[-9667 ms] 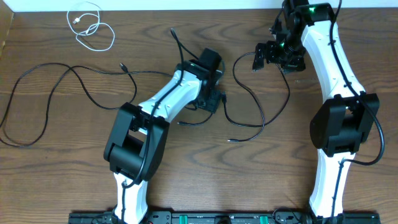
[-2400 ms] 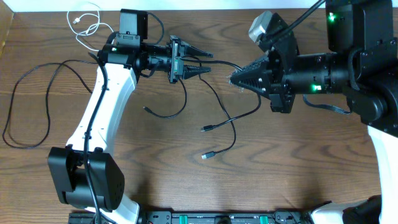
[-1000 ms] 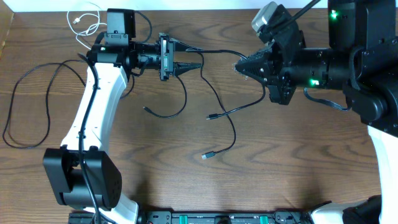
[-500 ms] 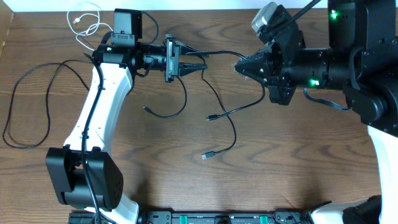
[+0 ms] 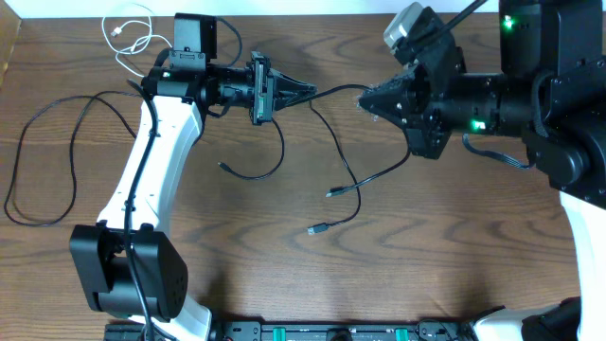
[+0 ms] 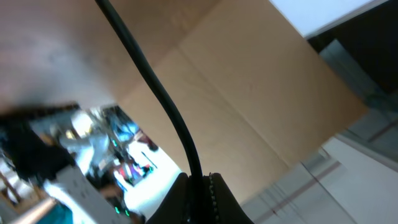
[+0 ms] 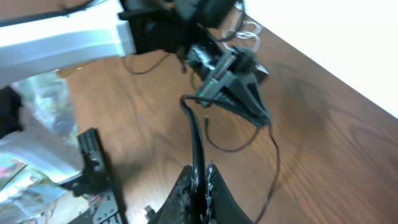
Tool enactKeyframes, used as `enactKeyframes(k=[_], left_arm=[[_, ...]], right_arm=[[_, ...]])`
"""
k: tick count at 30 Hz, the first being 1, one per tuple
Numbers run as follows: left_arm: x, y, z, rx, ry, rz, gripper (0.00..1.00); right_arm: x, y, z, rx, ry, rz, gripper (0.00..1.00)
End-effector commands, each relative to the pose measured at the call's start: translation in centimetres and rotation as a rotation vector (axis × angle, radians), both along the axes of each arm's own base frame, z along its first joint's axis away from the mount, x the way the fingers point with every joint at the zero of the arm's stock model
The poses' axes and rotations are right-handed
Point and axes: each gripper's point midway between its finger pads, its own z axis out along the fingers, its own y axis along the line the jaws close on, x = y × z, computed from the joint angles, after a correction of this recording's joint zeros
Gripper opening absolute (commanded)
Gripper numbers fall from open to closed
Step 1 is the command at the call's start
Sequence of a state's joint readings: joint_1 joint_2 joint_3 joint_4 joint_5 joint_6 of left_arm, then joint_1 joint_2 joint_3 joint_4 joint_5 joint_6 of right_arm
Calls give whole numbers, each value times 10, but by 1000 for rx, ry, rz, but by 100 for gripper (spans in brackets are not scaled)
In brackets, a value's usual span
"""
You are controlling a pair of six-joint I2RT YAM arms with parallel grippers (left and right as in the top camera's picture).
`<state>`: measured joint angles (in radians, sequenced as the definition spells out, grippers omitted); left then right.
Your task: Untangle cables
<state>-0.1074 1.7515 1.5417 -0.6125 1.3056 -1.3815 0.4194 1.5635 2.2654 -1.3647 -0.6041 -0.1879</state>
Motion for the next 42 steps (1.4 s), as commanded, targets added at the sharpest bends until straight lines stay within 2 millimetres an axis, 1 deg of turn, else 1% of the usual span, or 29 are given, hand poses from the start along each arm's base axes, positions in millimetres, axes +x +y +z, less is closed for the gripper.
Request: enactKeyframes(k=[1, 5, 8, 9, 11, 14, 15, 16, 18, 19, 20, 21, 23, 25, 28, 29, 31, 32, 33, 39, 42], left_arm=[[16, 12, -13, 164, -186, 69, 7], [36, 29, -34, 350, -306, 133, 7], [41, 41, -45, 438, -315, 168, 7], [42, 41, -45, 441, -319, 171, 7], [43, 41, -39, 438, -337, 175, 7], [41, 40, -19, 428, -393, 185, 7], [40, 40, -8, 425, -423, 189, 7], [38, 41, 4, 423, -463, 191, 7], [35, 42, 30, 429, -560, 199, 7], [32, 43, 44, 435, -617, 201, 7], [29, 45, 55, 444, -666, 205, 7], [25, 46, 69, 454, -729, 206, 7], [17, 47, 90, 461, -819, 205, 7], [8, 48, 109, 455, -870, 216, 8], [-4, 50, 130, 446, -923, 232, 7], [-10, 50, 142, 439, -957, 242, 7], [-13, 51, 153, 432, -998, 258, 7], [-14, 53, 158, 434, -1019, 268, 7], [-12, 57, 161, 454, -1031, 290, 7], [1, 97, 164, 609, -1046, 430, 8], [8, 123, 162, 673, -1050, 471, 8]], right_arm=[[15, -18, -3, -27, 41, -184, 1], [27, -41, -12, -59, 83, -319, 1], [33, -64, -21, -98, 113, -404, 2], [34, -70, -24, -108, 125, -423, 8], [35, -82, -29, -128, 144, -459, 16], [36, -94, -33, -140, 166, -496, 13], [37, -96, -33, -141, 169, -504, 14], [38, -98, -33, -140, 170, -509, 17], [39, -100, -33, -139, 169, -515, 33], [39, -100, -33, -138, 168, -516, 43], [39, -100, -33, -138, 166, -516, 49], [39, -100, -33, -137, 166, -516, 53], [40, -100, -32, -136, 164, -516, 54], [40, -100, -32, -134, 161, -516, 56], [41, -99, -30, -131, 155, -516, 57], [42, -99, -30, -131, 154, -516, 58], [42, -99, -30, -131, 154, -516, 58], [41, -99, -30, -130, 155, -516, 56], [41, -99, -31, -131, 157, -516, 56], [39, -100, -33, -137, 166, -515, 56], [38, -100, -33, -139, 170, -514, 56]])
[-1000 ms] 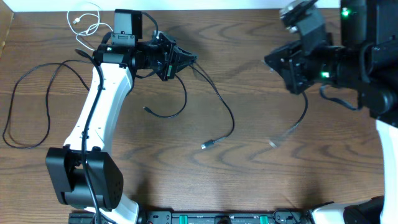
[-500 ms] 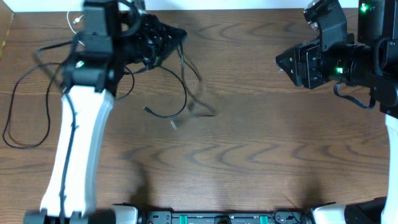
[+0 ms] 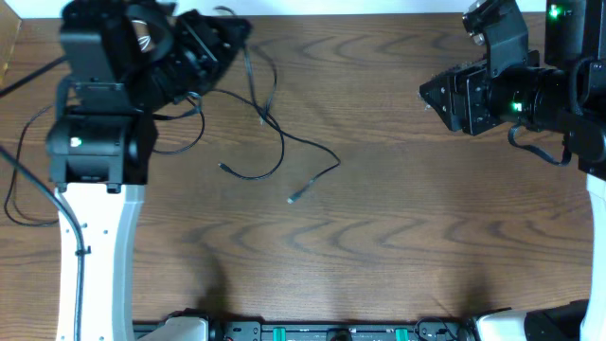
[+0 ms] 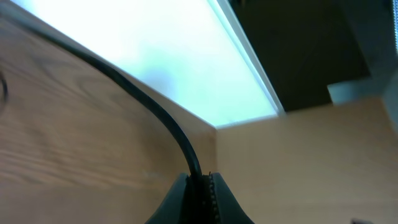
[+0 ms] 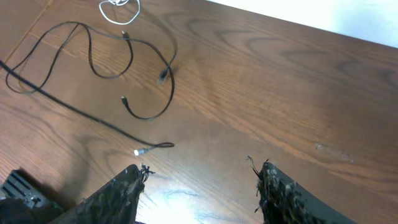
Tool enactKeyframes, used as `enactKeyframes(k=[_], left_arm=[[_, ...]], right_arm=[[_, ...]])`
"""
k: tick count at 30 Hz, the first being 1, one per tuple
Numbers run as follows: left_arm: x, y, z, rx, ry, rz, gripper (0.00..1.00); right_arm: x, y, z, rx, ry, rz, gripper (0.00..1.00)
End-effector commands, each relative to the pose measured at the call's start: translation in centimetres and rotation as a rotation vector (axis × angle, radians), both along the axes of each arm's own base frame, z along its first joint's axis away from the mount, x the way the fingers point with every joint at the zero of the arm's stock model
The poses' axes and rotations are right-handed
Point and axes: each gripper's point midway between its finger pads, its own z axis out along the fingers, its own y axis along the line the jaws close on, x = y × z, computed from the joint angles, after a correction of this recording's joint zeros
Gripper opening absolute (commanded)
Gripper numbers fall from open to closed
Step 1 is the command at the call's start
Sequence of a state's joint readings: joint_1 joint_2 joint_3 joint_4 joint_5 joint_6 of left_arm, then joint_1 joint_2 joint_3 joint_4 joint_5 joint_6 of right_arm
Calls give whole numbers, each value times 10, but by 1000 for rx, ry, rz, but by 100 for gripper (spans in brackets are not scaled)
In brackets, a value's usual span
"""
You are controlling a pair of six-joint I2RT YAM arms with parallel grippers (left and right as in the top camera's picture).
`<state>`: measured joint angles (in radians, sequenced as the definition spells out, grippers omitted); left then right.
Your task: Untangle cables
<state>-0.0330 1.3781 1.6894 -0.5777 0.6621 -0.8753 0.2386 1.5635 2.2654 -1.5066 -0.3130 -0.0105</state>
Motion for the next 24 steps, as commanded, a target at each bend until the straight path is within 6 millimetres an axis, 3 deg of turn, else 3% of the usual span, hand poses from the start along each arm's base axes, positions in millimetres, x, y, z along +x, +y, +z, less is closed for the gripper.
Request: enactKeyframes(k=[1, 6, 13, 24], left_arm=[[5, 38, 9, 76, -65, 110, 7], [13, 87, 1, 78, -27, 234, 7], [8, 136, -13, 116, 19, 336, 7], [-10, 155, -20, 86, 87, 392, 7]], right_arm=[[-3, -3, 5, 0, -15, -10, 56], [-3, -3, 6, 1, -19, -10, 56], [-1, -3, 8, 4, -31, -10, 56], [2, -2, 10, 6, -43, -10, 55]])
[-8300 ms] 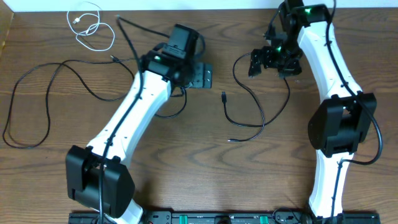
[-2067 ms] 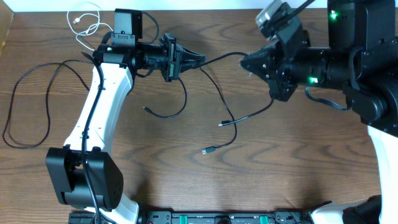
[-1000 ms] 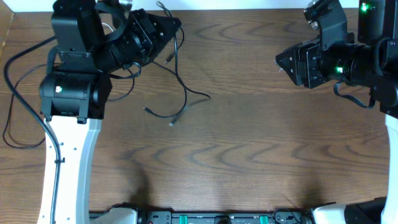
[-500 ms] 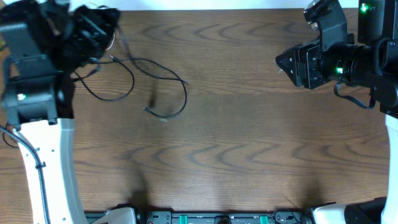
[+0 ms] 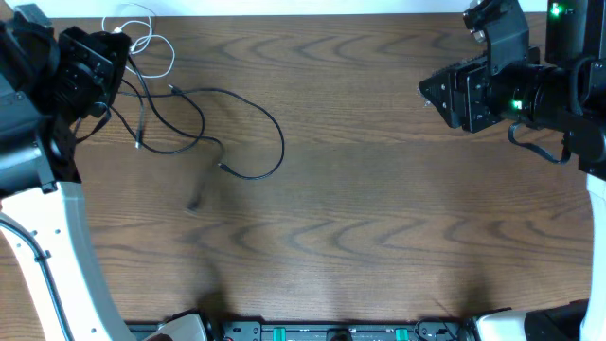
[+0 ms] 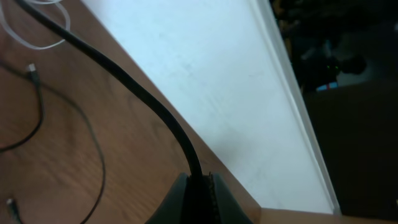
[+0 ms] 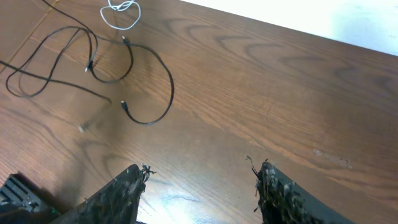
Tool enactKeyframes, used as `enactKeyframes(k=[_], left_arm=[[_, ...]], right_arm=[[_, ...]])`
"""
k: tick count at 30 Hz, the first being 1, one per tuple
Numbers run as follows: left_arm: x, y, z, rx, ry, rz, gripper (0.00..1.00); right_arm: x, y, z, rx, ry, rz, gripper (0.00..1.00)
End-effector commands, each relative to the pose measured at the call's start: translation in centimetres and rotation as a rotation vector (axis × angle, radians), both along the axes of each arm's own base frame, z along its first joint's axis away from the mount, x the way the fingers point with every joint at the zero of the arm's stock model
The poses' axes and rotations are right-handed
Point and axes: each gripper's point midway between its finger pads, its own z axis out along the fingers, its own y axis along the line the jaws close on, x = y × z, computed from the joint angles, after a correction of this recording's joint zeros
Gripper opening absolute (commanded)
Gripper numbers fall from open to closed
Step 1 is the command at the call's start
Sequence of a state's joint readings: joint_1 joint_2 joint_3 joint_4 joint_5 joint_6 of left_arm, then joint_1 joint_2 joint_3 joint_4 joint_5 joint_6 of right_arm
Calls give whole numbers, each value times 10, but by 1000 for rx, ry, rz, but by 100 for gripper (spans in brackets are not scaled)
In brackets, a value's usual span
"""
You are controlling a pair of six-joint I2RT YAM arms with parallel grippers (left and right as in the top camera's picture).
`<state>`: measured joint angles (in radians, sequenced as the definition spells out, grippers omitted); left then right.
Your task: Untangle cables
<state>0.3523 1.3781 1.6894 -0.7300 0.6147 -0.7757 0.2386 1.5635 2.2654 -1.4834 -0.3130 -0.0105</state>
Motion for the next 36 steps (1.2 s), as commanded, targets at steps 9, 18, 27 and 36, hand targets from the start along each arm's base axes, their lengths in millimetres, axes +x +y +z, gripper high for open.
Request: enactKeyframes(k=[9, 18, 27, 36], left_arm=[[-45, -71, 33, -67, -147, -461, 7], [-82, -129, 43, -120, -172, -698, 8], [-110, -164, 2, -69, 16, -770, 7], [-124, -129, -58, 97, 310, -597, 7]], right_arm=[[5, -1, 1, -2, -9, -9, 54], [19, 9, -11, 15, 30, 16, 51], [25, 15, -13, 36, 36, 38, 51], [29, 16, -9, 42, 11, 39, 51]])
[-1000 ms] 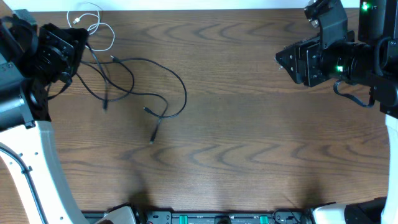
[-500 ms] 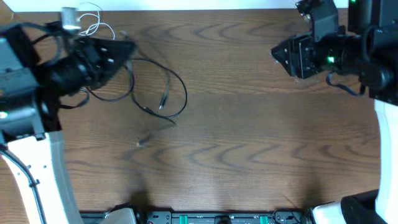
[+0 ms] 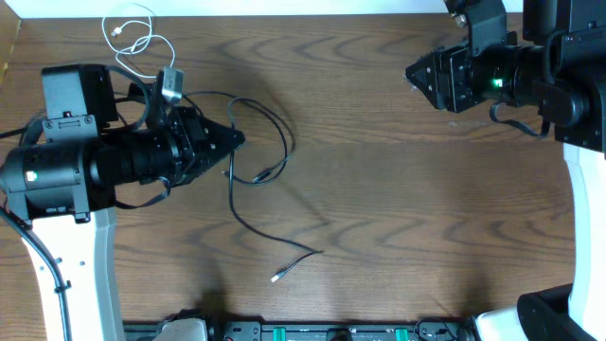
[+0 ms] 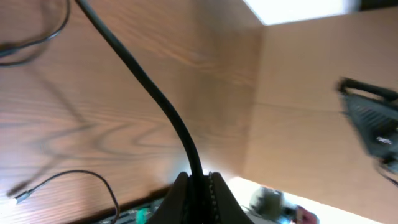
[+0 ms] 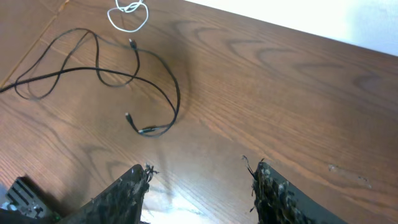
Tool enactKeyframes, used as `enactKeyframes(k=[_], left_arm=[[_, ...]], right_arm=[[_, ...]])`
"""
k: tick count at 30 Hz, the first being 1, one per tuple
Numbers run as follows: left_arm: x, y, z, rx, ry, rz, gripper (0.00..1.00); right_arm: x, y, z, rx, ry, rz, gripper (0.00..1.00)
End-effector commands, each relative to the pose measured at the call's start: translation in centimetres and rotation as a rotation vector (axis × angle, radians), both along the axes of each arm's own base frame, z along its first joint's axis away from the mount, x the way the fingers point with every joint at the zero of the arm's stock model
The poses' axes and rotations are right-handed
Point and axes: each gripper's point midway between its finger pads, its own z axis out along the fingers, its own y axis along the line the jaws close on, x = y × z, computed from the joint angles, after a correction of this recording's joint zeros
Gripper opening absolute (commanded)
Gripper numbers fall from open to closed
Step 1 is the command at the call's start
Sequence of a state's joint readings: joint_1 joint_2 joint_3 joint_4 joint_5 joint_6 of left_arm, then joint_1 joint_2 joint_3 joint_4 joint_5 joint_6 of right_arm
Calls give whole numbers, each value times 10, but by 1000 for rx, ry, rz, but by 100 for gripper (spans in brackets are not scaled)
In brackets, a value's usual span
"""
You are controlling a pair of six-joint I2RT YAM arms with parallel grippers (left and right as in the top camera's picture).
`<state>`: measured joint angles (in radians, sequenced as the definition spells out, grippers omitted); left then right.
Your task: Untangle cables
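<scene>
My left gripper (image 3: 237, 140) reaches right over the table's left half, shut on a thick black cable (image 4: 155, 93) that rises out of its jaws (image 4: 198, 180). Below it this cable (image 3: 231, 189) trails toward the front, its free end (image 3: 276, 277) lying on the wood. A second thin black cable (image 3: 286, 147) loops just right of the left gripper, its plug (image 5: 148, 130) resting on the table. My right gripper (image 3: 413, 74) hovers at the back right, open and empty (image 5: 198, 177), far from both cables.
A small white cable (image 3: 133, 33) lies coiled at the back left corner, also visible as a white cable (image 5: 127, 12) in the right wrist view. A tan board (image 3: 9, 43) borders the table's left edge. A rail of equipment (image 3: 322, 332) runs along the front edge.
My left gripper has moved from the far back left to the left middle, still shut on the black cable, whose tail now lies toward the front centre. The right gripper shifted slightly and stays open.
First both grippers were shut on black cable near the back middle, tangled strands hanging between them. Then the right gripper was open and empty at the back right, while the left held the cable at the back left, then further left. Now two black cables lie apart.
</scene>
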<state>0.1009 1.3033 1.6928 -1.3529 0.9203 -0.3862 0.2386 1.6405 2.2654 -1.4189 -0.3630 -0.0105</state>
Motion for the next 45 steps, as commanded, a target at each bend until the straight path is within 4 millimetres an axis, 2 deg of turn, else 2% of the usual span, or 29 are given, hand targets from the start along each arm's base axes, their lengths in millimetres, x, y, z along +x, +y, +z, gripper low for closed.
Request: enactKeyframes(k=[1, 4, 5, 7, 13, 16, 23, 26, 30, 36, 45], left_arm=[[4, 29, -21, 213, -3, 85, 8], [6, 60, -36, 334, 78, 236, 7], [8, 79, -42, 393, 108, 320, 7], [9, 102, -47, 460, 143, 430, 7], [1, 174, -51, 617, 222, 747, 7], [-5, 198, -52, 667, 248, 827, 7], [-21, 244, -62, 745, 355, 1013, 7], [-32, 270, -67, 799, 420, 1119, 7], [-37, 289, -78, 806, 495, 1172, 7], [-35, 308, -105, 807, 616, 1172, 7], [-38, 350, -149, 798, 790, 1209, 7]], right_arm=[[0, 1, 4, 11, -9, 4, 51], [0, 1, 3, 10, -7, 3, 51], [-1, 1, 3, 9, -4, 4, 51], [-1, 1, 2, 8, 0, 4, 51], [-2, 0, 1, 3, 0, 8, 51], [-2, 0, 2, 2, 0, 9, 51], [-2, 0, 2, -12, -14, 22, 51], [-2, 0, 1, -14, -14, 24, 51], [-2, 0, 1, -14, -14, 24, 51], [-1, 0, 2, -24, -27, 35, 52], [-1, 0, 2, -28, -29, 40, 52]])
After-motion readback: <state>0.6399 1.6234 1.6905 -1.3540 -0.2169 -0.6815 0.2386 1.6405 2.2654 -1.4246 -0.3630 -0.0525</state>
